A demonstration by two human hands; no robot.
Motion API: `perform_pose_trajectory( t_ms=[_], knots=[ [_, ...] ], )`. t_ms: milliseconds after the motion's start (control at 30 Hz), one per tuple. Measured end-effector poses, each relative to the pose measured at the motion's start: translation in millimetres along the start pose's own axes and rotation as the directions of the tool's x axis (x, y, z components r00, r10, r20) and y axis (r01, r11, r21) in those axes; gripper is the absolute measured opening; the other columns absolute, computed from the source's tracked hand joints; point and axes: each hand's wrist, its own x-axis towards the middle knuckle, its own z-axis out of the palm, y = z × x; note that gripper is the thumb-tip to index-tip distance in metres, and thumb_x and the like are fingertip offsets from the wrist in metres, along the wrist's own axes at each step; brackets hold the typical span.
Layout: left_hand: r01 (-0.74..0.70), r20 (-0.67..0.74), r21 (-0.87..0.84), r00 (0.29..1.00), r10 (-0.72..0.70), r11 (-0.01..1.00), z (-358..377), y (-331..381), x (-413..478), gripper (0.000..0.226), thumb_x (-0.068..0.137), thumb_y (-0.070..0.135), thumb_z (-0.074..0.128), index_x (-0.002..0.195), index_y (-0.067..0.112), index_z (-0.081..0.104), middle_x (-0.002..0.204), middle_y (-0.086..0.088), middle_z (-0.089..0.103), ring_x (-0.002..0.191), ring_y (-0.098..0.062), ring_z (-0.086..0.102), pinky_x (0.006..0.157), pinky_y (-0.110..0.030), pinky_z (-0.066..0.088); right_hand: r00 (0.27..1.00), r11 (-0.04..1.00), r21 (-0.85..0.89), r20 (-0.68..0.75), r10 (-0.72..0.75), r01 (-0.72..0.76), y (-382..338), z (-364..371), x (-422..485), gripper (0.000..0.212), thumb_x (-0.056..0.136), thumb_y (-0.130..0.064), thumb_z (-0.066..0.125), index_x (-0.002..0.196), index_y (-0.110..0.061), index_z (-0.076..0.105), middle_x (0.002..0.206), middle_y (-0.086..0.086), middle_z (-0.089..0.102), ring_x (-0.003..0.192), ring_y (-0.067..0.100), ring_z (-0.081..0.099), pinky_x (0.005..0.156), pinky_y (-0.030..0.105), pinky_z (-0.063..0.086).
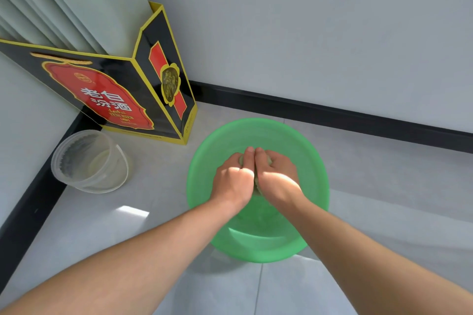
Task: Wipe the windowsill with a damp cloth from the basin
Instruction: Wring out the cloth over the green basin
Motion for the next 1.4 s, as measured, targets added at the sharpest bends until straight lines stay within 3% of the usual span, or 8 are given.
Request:
perform_pose_trajectory(
  t_ms=[433, 567, 733, 833, 933, 1100, 1200, 1400],
  knots=[
    [-0.023, -0.032, -0.045, 0.999, 0.022, 0.999, 7.6, 3.7, -1.8, 0.041, 0.105, 0.034, 0.036, 0.089, 0.009, 0.065, 0.103, -0.017, 0.068, 0.1, -0.036, 0.058, 0.087, -0.043, 0.046, 0.999, 0.996, 0.082, 0.014, -0.045, 0.043, 1.1, -3.5, 6.8, 0.043, 0.093, -0.022, 0.056, 0.054, -0.016, 0.041, 0.041, -0.012, 0.041, 0.047, 0.01, 0.036, 0.042, 0.019, 0.026],
    [-0.047, -0.055, -0.101, 0.998, 0.042, 0.994, 3.1, 10.1, -4.1, 0.037, 0.104, 0.032, 0.038, 0.092, 0.008, 0.064, 0.102, -0.015, 0.068, 0.097, -0.035, 0.059, 0.083, -0.042, 0.046, 0.997, 0.993, 0.102, 0.025, -0.067, 0.064, -9.1, -5.5, 6.6, 0.036, 0.094, -0.023, 0.055, 0.059, -0.017, 0.045, 0.052, -0.008, 0.046, 0.051, 0.013, 0.041, 0.049, 0.024, 0.034],
    [0.104, 0.017, -0.45, 0.994, -0.108, 0.887, -21.7, 16.3, 0.8, 0.019, 0.101, 0.036, 0.051, 0.098, 0.017, 0.054, 0.088, -0.012, 0.069, 0.069, -0.024, 0.066, 0.054, -0.033, 0.054, 0.992, 0.847, 0.518, 0.093, 0.084, -0.12, -20.6, -10.7, -1.8, 0.015, 0.095, -0.032, 0.06, 0.105, -0.02, 0.059, 0.085, 0.003, 0.066, 0.07, 0.017, 0.06, 0.059, 0.022, 0.05],
    [0.136, 0.142, -0.55, 0.988, -0.067, 0.824, -28.3, 13.3, -6.0, 0.009, 0.099, 0.027, 0.058, 0.105, 0.02, 0.06, 0.098, -0.009, 0.072, 0.079, -0.02, 0.068, 0.061, -0.033, 0.056, 0.979, 0.75, 0.63, 0.136, 0.151, -0.203, -16.8, -14.6, -4.6, 0.012, 0.094, -0.036, 0.063, 0.097, -0.026, 0.07, 0.1, 0.004, 0.073, 0.086, 0.02, 0.07, 0.076, 0.038, 0.061],
    [0.132, 0.208, -0.597, 0.978, -0.007, 0.792, -20.5, 8.9, -11.4, 0.016, 0.099, 0.024, 0.055, 0.113, 0.026, 0.064, 0.104, -0.004, 0.074, 0.09, -0.019, 0.069, 0.07, -0.033, 0.054, 0.966, 0.727, 0.637, 0.172, 0.191, -0.257, -16.9, -9.8, -9.0, 0.019, 0.096, -0.041, 0.059, 0.096, -0.027, 0.072, 0.1, 0.002, 0.073, 0.09, 0.02, 0.072, 0.068, 0.043, 0.062],
    [-0.176, -0.057, -0.269, 0.984, 0.167, 0.947, -20.5, 16.9, -9.9, 0.02, 0.09, 0.038, 0.048, 0.085, 0.021, 0.058, 0.072, 0.005, 0.064, 0.068, -0.012, 0.057, 0.06, -0.027, 0.044, 0.969, 0.837, 0.489, 0.105, 0.222, -0.245, -25.3, -6.5, -5.3, 0.034, 0.089, -0.058, 0.058, 0.098, -0.026, 0.067, 0.091, -0.005, 0.071, 0.08, 0.015, 0.07, 0.059, 0.031, 0.058],
    [-0.109, -0.082, -0.158, 0.992, 0.097, 0.981, -21.3, 30.5, -11.1, 0.045, 0.094, 0.056, 0.04, 0.079, 0.018, 0.059, 0.073, 0.004, 0.064, 0.077, -0.018, 0.06, 0.073, -0.036, 0.046, 0.968, 0.881, 0.403, 0.071, 0.239, -0.247, -29.8, -3.3, -4.0, 0.045, 0.086, -0.063, 0.055, 0.107, -0.024, 0.063, 0.094, -0.004, 0.069, 0.069, 0.016, 0.062, 0.055, 0.027, 0.044],
    [0.035, -0.085, -0.113, 0.995, -0.045, 0.993, -11.4, 27.6, -14.2, 0.048, 0.096, 0.055, 0.039, 0.093, 0.018, 0.07, 0.097, -0.005, 0.073, 0.096, -0.029, 0.065, 0.09, -0.042, 0.05, 0.992, 0.916, 0.381, 0.038, 0.121, -0.126, -24.1, -1.1, -8.8, 0.013, 0.09, -0.031, 0.054, 0.082, -0.021, 0.055, 0.059, -0.007, 0.057, 0.054, 0.015, 0.051, 0.052, 0.024, 0.039]
  ],
)
